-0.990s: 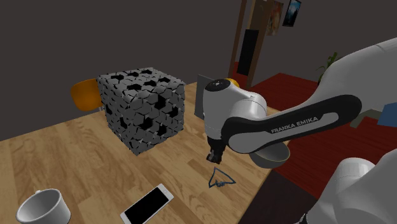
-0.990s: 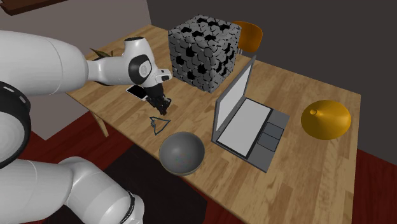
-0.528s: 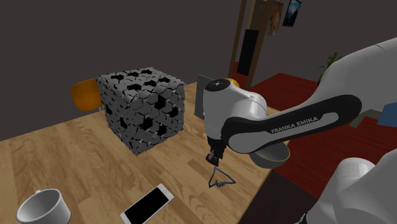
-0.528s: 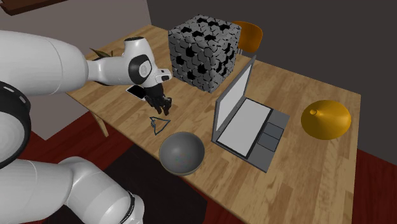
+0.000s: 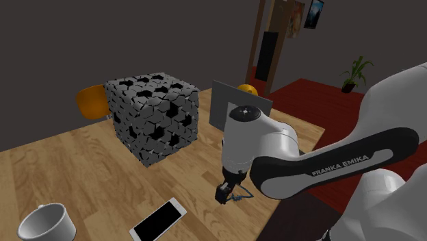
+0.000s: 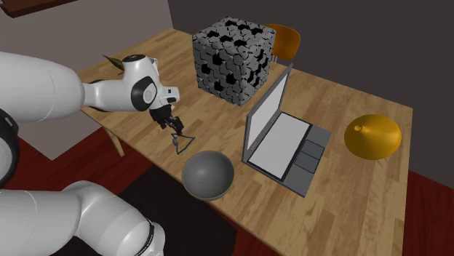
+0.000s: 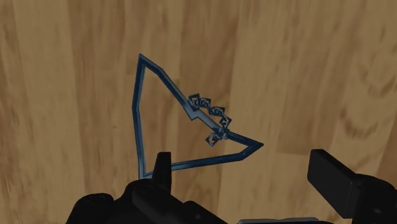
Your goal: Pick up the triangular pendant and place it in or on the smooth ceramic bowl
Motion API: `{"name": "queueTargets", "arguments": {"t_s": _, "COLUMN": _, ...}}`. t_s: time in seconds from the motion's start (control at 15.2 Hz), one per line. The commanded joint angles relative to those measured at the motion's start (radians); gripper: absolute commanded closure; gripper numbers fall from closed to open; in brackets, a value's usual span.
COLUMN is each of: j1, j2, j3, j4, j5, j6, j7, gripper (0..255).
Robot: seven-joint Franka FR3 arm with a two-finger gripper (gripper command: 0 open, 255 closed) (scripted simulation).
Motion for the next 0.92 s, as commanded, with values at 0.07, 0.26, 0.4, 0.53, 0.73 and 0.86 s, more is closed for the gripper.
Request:
{"name": "queueTargets", "arguments": {"t_s": 0.07, "j1": -0.007, "j2": 0.032, "j3": 0.010, "j4": -0.020, "j5": -0.008, "j6": 0.056, "j7": 0.018, "gripper": 0}}
{"name": "queueTargets", "arguments": {"t_s": 0.26, "j1": -0.017, "j2": 0.067, "j3": 0.017, "j4": -0.037, "j5": -0.024, "j6": 0.106, "j7": 0.030, "gripper": 0}}
{"name": "queueTargets", "arguments": {"t_s": 0.4, "j1": -0.019, "j2": 0.074, "j3": 0.018, "j4": -0.039, "j5": -0.027, "j6": 0.116, "j7": 0.032, "gripper": 0}}
{"name": "queueTargets", "arguments": {"t_s": 0.53, "j1": -0.019, "j2": 0.074, "j3": 0.018, "j4": -0.039, "j5": -0.027, "j6": 0.116, "j7": 0.032, "gripper": 0}}
{"name": "queueTargets", "arguments": {"t_s": 0.73, "j1": -0.019, "j2": 0.074, "j3": 0.018, "j4": -0.039, "j5": -0.027, "j6": 0.116, "j7": 0.032, "gripper": 0}}
{"name": "queueTargets", "arguments": {"t_s": 0.86, "j1": -0.019, "j2": 0.074, "j3": 0.018, "j4": -0.039, "j5": -0.027, "j6": 0.116, "j7": 0.032, "gripper": 255}}
